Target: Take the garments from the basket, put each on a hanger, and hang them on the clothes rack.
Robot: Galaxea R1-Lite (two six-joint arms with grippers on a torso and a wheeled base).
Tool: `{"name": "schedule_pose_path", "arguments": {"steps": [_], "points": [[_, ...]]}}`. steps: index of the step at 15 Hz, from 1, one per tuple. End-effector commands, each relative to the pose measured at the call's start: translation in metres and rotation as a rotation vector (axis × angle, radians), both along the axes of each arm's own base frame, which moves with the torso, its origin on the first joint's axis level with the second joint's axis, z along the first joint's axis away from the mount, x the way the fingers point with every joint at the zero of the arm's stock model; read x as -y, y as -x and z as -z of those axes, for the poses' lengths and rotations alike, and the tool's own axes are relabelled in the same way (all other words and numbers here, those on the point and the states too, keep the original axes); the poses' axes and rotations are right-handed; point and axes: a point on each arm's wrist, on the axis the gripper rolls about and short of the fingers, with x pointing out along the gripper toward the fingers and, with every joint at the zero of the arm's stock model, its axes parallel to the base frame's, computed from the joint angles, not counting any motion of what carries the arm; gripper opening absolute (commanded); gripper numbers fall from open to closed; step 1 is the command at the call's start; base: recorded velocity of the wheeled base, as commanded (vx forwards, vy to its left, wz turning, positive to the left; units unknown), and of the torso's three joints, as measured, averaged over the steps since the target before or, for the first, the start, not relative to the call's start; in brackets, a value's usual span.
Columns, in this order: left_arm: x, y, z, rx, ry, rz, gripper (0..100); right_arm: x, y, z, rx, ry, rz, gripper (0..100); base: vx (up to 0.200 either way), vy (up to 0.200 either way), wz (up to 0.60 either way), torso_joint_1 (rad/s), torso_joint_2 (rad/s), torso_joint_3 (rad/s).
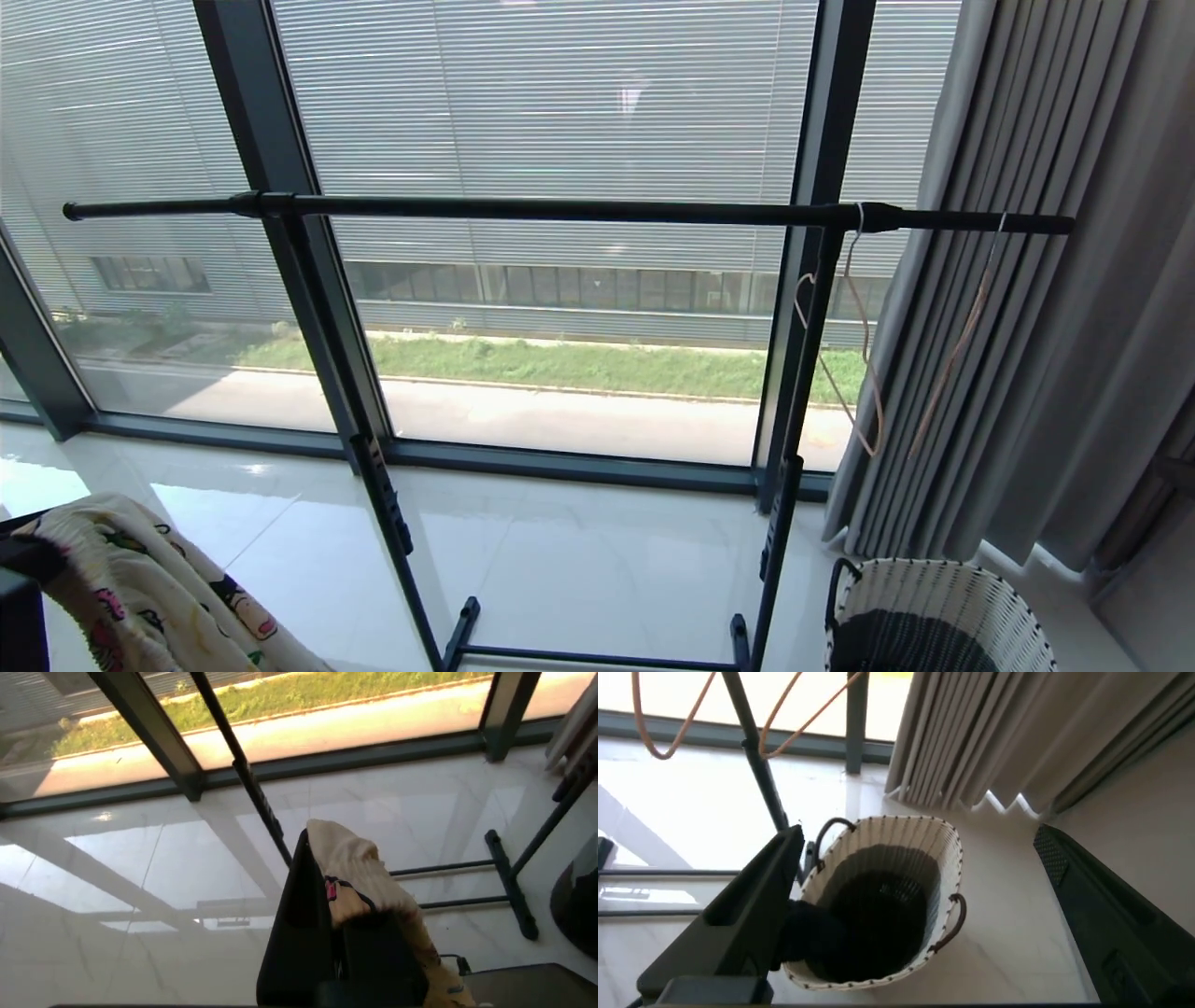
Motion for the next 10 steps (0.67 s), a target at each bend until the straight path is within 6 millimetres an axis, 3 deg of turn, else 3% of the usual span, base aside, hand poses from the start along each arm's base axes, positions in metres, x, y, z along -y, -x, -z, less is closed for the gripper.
{"name": "schedule_pose_path", "arguments": {"steps": [1,5,10], "points": [[0.001,-0.003,0.000,-0.007,-0.002,0.000,0,-0.001,-0.012,0.003,-0.016,-0.008,-0.022,100,0.200,0.000,0.00,0.007,0.01,0.002],[0.001,-0.003,0.000,-0.006,0.001,0.002,0,-0.001,-0.041,0.004,0.015,-0.035,-0.016,100,0.200,0.000,0.00,0.007,0.01,-0.001],[0.001,-0.003,0.000,-0.006,0.001,0.002,0,-0.003,-0.090,0.014,-0.008,-0.037,-0.021,100,0.000,0.000,0.00,0.000,0.00,0.000]]}}
